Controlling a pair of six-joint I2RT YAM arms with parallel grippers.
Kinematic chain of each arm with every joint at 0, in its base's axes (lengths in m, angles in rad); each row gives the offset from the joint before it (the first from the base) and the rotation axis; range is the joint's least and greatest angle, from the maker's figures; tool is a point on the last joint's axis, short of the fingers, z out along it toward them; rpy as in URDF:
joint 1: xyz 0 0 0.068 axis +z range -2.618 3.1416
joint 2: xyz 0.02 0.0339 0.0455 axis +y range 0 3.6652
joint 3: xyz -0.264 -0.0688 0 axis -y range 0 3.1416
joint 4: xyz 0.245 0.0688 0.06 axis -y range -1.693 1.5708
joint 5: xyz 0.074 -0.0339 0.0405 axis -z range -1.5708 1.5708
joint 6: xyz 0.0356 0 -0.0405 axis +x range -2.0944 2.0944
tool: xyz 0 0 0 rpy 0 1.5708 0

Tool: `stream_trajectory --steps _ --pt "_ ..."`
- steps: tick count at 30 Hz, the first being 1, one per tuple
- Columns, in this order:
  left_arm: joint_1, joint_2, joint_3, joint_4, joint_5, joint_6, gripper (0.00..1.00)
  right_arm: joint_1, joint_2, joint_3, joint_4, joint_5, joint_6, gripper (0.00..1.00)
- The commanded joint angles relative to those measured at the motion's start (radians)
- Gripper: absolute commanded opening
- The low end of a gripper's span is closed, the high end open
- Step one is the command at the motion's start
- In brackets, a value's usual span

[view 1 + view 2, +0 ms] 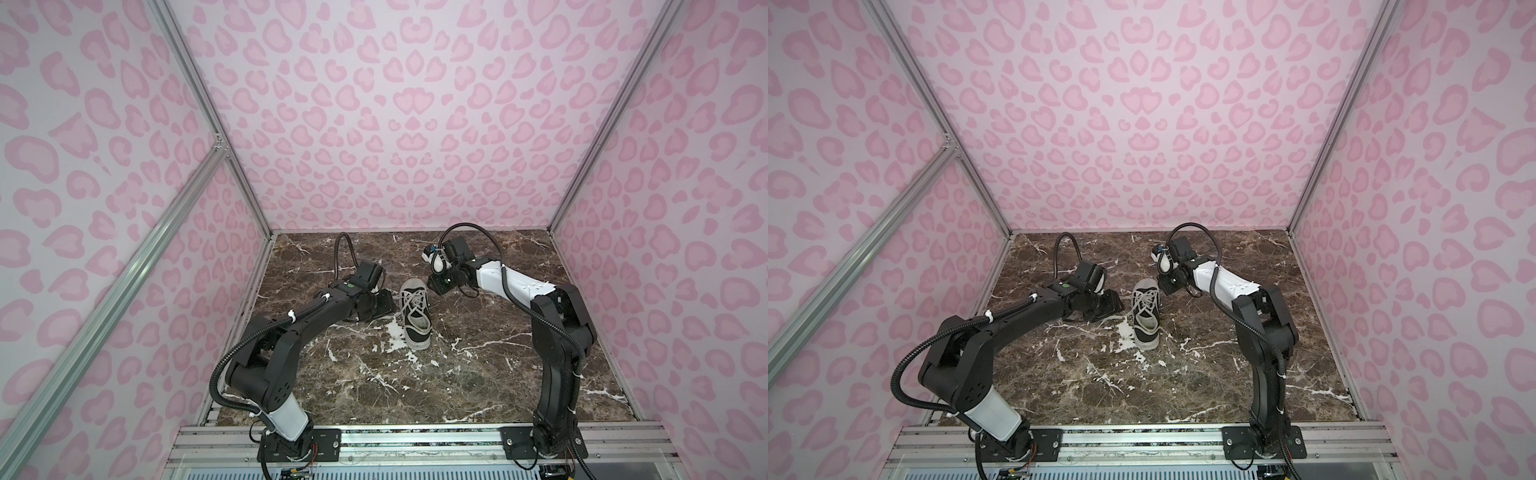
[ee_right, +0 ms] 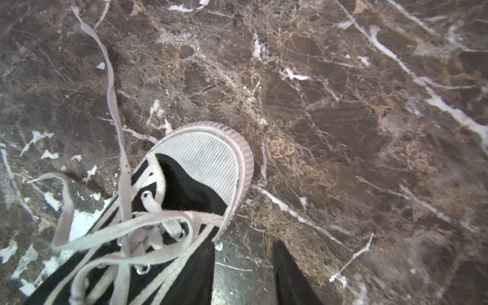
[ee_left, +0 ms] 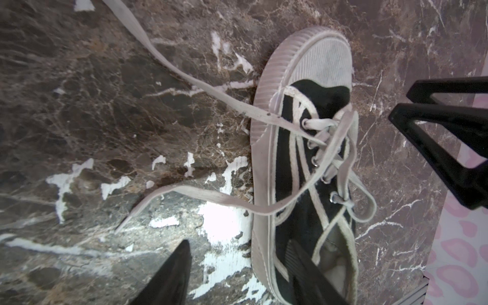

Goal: Tie the shoes

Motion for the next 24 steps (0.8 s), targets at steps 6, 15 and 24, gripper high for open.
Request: stream_trajectory --steps 6,15,24 --pt "0.03 0.117 0.106 0.062 0.116 0.01 0.38 -0.014 -0.091 -0.067 0.008 -0.053 0.076 0.39" --pt "0.039 0.249 0.217 0.074 0.152 0.01 0.38 -0.031 -0.177 -0.163 -0.011 -0.082 0.099 0.39" --pt "0.054 0.31 0.254 0.12 0.19 -0.002 0.38 -0.043 -0.206 -0.189 -0.023 -0.081 0.099 0.39"
